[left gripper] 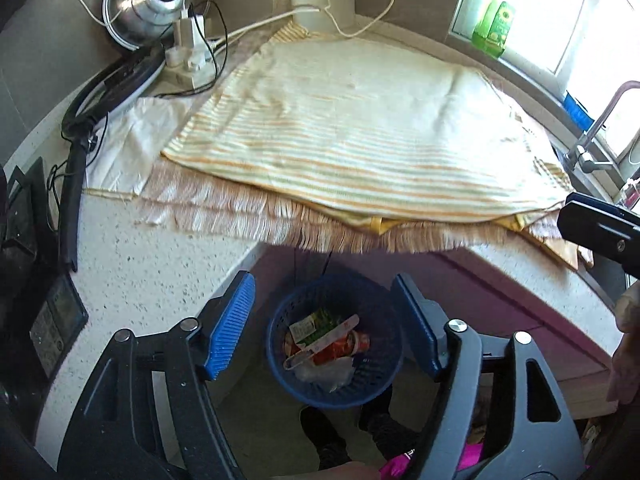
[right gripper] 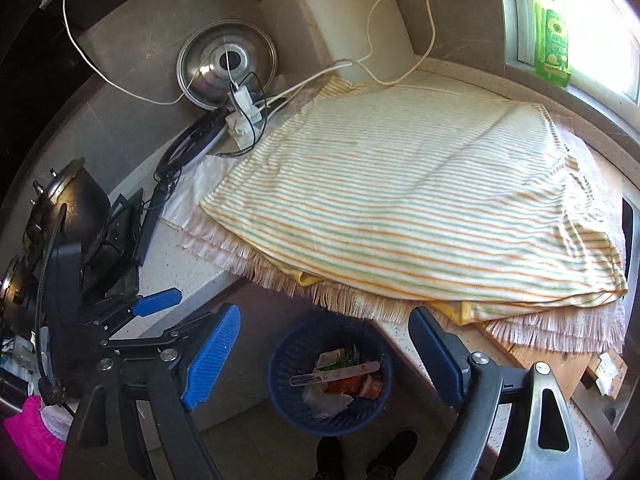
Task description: Collect trash
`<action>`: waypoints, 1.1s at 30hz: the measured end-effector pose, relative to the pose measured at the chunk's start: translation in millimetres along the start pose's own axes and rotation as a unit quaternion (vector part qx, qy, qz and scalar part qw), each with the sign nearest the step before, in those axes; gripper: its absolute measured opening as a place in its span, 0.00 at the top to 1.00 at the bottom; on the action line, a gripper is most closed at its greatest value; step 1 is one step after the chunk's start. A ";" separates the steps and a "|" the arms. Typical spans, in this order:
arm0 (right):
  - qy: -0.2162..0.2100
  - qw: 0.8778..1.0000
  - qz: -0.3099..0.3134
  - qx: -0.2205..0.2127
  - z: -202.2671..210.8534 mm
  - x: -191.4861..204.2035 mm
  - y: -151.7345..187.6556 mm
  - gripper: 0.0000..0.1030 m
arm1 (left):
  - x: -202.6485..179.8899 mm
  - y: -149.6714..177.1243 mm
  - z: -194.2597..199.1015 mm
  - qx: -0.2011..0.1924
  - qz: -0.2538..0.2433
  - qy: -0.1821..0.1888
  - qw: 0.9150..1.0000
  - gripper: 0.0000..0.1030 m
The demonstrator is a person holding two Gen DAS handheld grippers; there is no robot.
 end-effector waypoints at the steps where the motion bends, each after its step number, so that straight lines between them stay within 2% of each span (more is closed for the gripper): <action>1: -0.001 1.000 -0.002 -0.006 4.2 -2.5 -4.6 0.13 | -2.4 -8.6 5.4 -0.010 -0.003 0.002 1.000 0.25; 3: -0.002 1.000 -0.006 -0.018 12.5 -7.1 -13.9 0.12 | -9.9 -24.2 13.3 -0.027 -0.008 0.004 1.000 0.24; 10: -0.002 0.998 -0.012 -0.069 43.2 -23.0 -49.0 0.05 | -36.0 -75.4 44.4 -0.079 -0.025 0.008 0.997 0.08; 13: -0.006 0.996 -0.012 -0.085 54.5 -26.9 -60.1 0.03 | -41.9 -88.9 51.5 -0.089 -0.030 0.010 0.996 0.06; 14: -0.007 0.996 -0.012 -0.089 57.6 -27.8 -63.5 0.00 | -43.1 -92.2 53.9 -0.093 -0.029 0.011 0.995 0.06; 22: -0.013 0.994 -0.016 -0.109 72.1 -34.0 -79.4 0.00 | -50.6 -114.1 74.6 -0.120 -0.009 0.024 0.992 0.02; 33: -0.020 0.992 -0.035 -0.118 76.5 -39.6 -84.5 0.00 | -60.3 -121.5 84.5 -0.124 -0.015 0.019 0.992 0.01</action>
Point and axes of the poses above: each gripper's, at about its wrist camera, not at the fingertips, and z roughly against the way its jaws point, x to its left, y to its underside, the point moved 10 cm from there along -z, roughly the way its jaws point, and after that the axes turned 15 degrees about y, right-handed, at the moved point
